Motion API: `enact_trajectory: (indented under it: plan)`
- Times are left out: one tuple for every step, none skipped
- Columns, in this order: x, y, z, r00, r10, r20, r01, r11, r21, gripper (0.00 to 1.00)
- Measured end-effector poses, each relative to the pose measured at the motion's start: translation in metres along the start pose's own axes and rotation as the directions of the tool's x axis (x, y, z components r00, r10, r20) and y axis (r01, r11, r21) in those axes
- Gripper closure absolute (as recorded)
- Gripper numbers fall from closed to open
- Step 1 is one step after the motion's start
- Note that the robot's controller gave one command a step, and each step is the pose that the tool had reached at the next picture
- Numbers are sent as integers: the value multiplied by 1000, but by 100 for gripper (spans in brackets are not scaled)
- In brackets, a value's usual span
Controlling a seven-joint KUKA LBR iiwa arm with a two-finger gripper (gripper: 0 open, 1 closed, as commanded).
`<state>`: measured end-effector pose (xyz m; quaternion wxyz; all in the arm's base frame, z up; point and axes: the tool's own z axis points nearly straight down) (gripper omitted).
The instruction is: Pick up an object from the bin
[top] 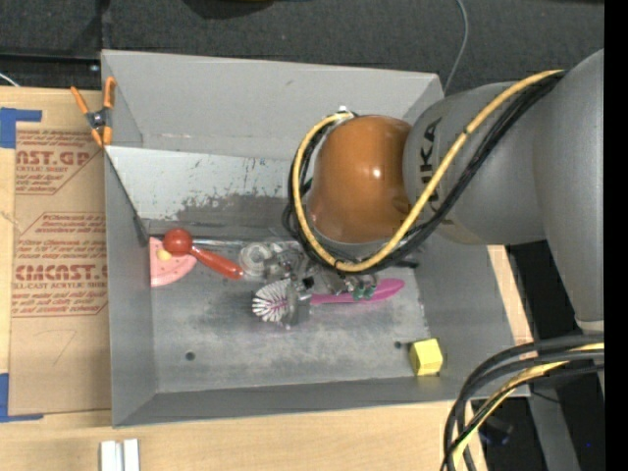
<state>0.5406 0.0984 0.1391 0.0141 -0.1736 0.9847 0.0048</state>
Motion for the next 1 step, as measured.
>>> enact_trajectory:
  plan:
    - [0, -11, -95, 999, 41, -11, -41, 999, 2, 100]
